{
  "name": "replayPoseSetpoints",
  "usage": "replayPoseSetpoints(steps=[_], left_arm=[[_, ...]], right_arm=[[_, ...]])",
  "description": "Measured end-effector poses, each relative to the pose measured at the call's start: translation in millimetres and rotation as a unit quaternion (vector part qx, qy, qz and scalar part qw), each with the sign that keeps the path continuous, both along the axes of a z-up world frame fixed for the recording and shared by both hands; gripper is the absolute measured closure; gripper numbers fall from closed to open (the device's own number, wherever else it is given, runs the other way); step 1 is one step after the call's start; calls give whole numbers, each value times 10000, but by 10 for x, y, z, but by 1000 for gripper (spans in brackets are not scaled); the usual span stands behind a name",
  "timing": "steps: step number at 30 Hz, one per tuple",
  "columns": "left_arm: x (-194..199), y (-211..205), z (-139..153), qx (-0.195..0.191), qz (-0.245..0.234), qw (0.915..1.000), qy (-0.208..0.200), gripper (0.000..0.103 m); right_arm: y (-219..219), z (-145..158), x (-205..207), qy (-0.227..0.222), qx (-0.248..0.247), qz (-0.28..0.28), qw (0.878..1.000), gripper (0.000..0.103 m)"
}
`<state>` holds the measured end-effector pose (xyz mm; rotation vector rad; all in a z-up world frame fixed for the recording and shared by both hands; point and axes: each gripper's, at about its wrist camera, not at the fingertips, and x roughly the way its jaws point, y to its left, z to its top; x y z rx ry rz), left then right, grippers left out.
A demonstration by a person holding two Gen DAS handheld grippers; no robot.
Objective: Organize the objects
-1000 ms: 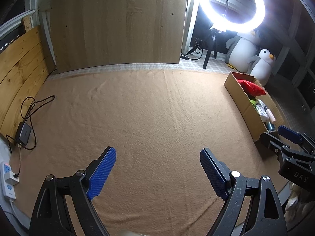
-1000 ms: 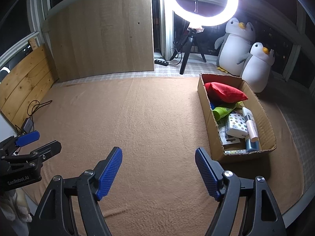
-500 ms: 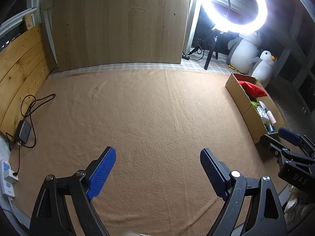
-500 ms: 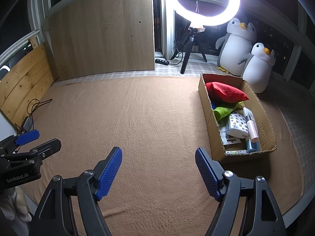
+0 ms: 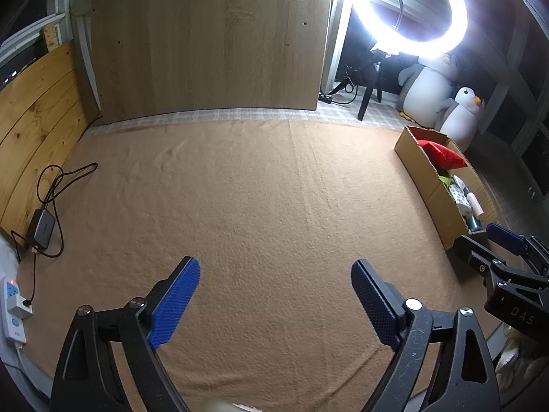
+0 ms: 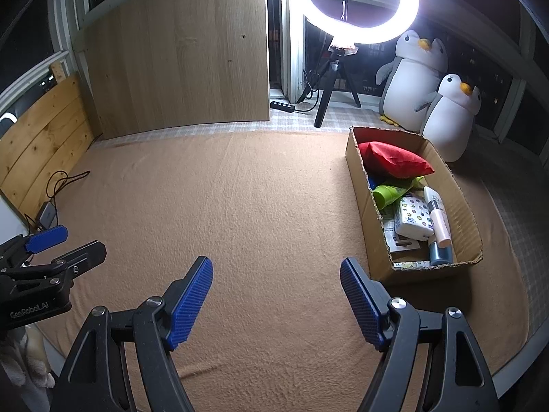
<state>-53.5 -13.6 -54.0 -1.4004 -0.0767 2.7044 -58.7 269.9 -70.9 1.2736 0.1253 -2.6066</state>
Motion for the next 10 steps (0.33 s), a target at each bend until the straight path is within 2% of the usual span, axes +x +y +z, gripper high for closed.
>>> replayPoseSetpoints(steps=[10], left_arm=[[6,11,-24,40,5,10000,53,8]], right_arm=[[-4,-14,-5,-35,11,-1,10000,30]])
